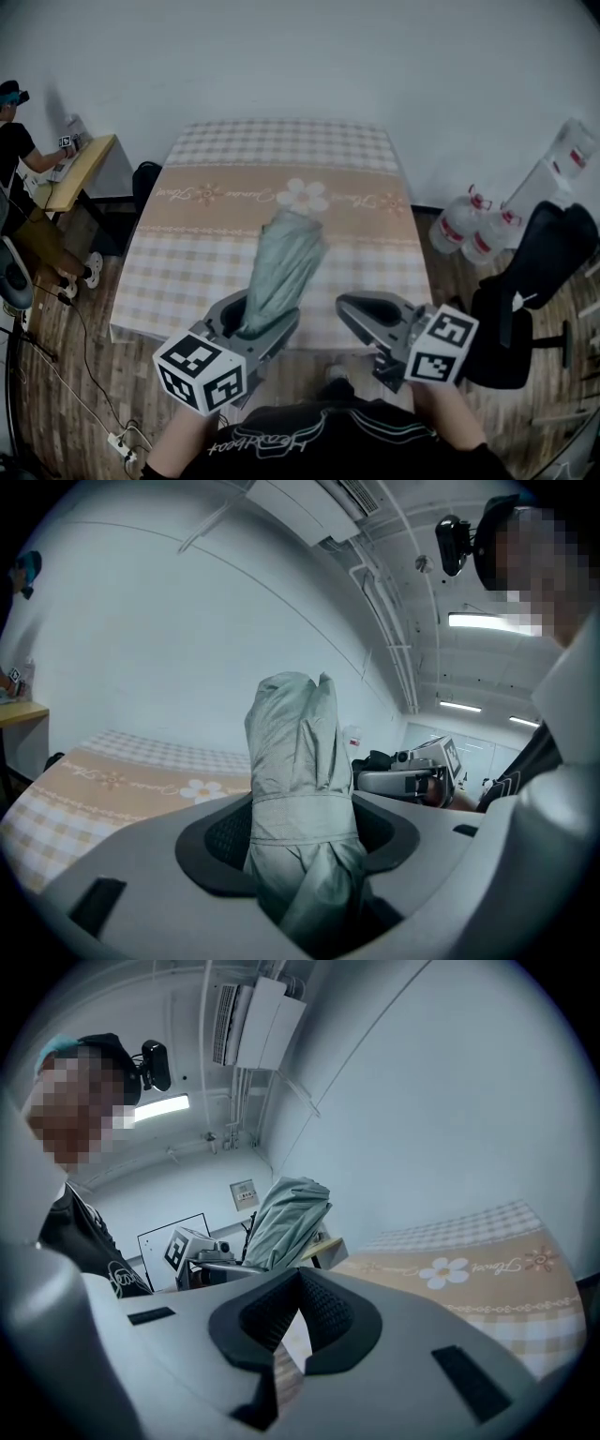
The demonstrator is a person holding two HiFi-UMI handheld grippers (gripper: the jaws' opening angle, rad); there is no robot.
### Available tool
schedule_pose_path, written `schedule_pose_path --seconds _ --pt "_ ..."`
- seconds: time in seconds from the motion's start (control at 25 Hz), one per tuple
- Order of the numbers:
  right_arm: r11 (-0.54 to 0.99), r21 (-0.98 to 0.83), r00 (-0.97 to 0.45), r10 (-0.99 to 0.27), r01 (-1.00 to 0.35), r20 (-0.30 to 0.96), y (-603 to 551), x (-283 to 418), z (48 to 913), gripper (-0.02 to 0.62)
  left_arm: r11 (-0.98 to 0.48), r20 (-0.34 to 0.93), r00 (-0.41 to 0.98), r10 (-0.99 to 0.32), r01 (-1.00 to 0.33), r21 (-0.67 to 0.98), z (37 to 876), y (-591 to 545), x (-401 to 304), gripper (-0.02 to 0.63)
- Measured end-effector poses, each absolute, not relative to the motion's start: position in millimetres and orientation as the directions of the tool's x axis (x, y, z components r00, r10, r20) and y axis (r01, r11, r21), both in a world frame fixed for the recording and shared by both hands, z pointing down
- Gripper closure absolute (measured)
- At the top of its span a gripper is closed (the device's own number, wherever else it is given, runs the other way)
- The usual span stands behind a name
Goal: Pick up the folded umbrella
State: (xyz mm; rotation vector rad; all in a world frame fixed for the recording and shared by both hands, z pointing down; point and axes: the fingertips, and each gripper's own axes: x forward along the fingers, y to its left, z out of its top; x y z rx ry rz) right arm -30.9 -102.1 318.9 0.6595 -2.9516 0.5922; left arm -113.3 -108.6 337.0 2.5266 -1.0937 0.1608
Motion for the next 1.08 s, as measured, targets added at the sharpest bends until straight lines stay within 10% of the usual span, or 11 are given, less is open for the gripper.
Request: schedule_pose_path --seconds 1.08 --pt "0.842 -0.319 -0.901 -0.408 -0.434 0.148 -92 -25 323 0.586 -0.655 0.254 0.717 -0.649 -0.696 0.293 329 -96 -101 0.347"
